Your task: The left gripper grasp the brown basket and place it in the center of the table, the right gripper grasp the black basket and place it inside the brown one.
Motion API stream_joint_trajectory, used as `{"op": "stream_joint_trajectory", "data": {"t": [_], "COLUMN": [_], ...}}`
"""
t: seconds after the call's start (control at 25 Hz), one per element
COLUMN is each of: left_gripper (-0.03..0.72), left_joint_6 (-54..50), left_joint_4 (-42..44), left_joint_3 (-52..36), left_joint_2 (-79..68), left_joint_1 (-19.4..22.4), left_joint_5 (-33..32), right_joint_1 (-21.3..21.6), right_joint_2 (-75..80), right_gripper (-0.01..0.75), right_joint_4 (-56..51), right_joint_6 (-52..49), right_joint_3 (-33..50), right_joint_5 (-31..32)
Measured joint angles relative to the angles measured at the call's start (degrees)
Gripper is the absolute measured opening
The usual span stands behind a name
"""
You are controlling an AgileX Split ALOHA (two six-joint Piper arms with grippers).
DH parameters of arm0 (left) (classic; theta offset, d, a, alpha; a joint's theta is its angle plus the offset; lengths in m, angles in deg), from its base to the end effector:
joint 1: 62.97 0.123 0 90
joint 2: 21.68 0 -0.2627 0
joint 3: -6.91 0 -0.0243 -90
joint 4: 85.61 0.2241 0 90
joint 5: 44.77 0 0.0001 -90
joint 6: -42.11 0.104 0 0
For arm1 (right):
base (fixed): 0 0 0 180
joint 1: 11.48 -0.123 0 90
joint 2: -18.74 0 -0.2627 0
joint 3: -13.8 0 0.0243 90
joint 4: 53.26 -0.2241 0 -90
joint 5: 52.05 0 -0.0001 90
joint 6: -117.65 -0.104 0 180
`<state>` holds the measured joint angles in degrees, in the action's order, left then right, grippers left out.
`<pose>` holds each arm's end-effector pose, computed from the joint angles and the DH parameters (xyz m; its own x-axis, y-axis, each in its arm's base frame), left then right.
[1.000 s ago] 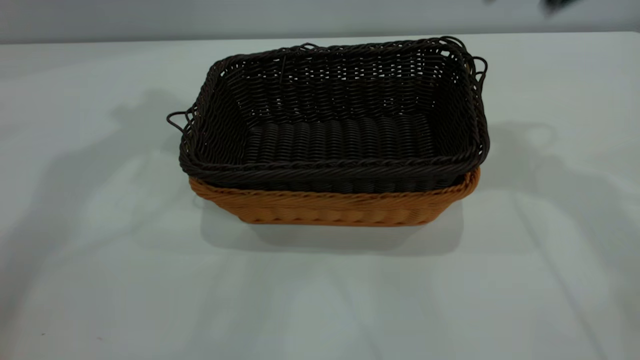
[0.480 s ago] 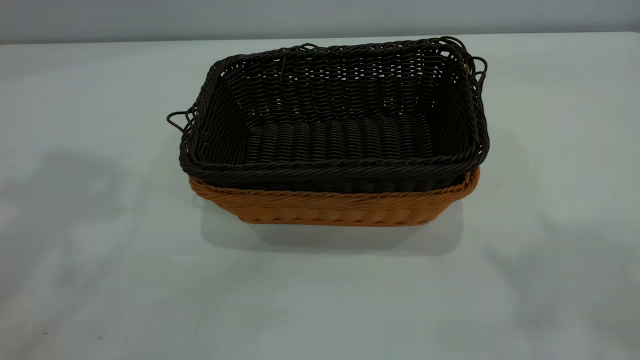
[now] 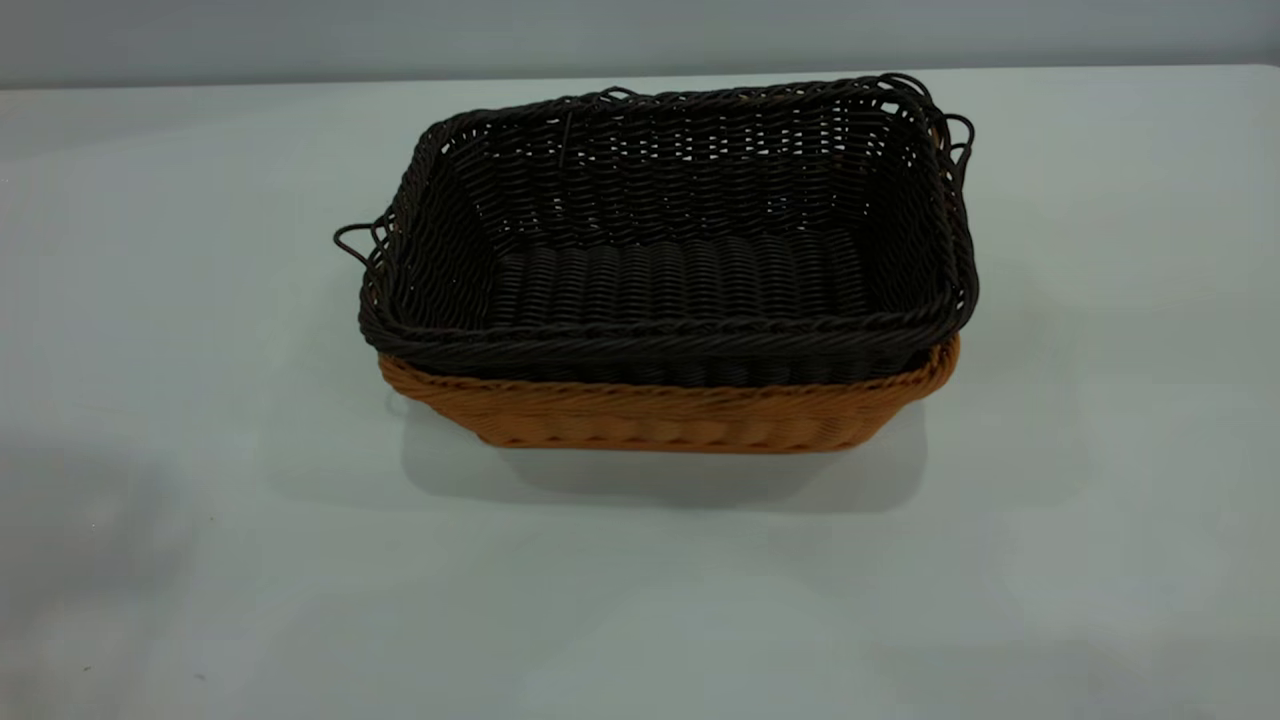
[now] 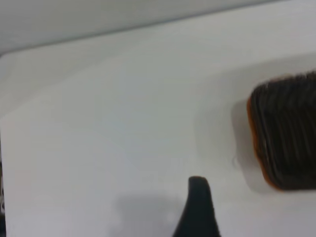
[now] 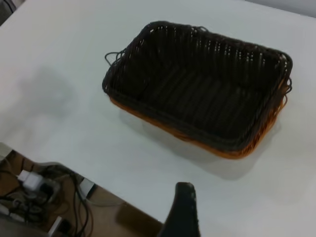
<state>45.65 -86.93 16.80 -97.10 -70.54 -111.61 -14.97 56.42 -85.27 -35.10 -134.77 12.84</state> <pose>0.2025 -0.0291 0.4220 -0.6593 0.1408 -0.7386 0.1822 0.9829 0.0247 0.0593 0.0536 0.3273 -0.5390 -0.2215 -0.8127 -0.5479 0.8250 0.1385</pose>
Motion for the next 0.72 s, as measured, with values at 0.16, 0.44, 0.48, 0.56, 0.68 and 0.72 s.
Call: {"op": "stream_joint_trajectory", "data": {"t": [0.16, 0.44, 0.48, 0.56, 0.68, 0.72], "left_gripper": [0.554, 0.554, 0.554, 0.554, 0.554, 0.554], "left_joint_6": [-0.72, -1.21, -1.23, -1.27, -1.27, -1.27], "left_joint_4": [0.05, 0.24, 0.29, 0.29, 0.29, 0.29], "left_joint_3": [-11.39, -30.11, -32.00, -35.75, -41.30, -43.11], "left_joint_2": [9.79, 26.15, 28.19, 32.85, 39.22, 41.44], "left_joint_1": [0.00, 0.00, 0.00, 0.00, 0.00, 0.00], "left_joint_5": [0.00, 0.00, 0.00, 0.00, 0.00, 0.00], "right_joint_1": [0.00, 0.00, 0.00, 0.00, 0.00, 0.00], "right_joint_2": [-8.41, -18.66, -20.01, -22.45, -25.67, -26.54], "right_gripper": [0.594, 0.594, 0.594, 0.594, 0.594, 0.594], "right_joint_4": [3.34, 12.66, 13.99, 16.00, 18.30, 18.74], "right_joint_6": [-0.41, -6.07, -6.64, -7.87, -8.88, -8.98], "right_joint_3": [4.53, 12.63, 13.68, 15.36, 16.88, 17.12], "right_joint_5": [1.44, 2.75, 2.68, 2.50, 1.82, 1.29]}}
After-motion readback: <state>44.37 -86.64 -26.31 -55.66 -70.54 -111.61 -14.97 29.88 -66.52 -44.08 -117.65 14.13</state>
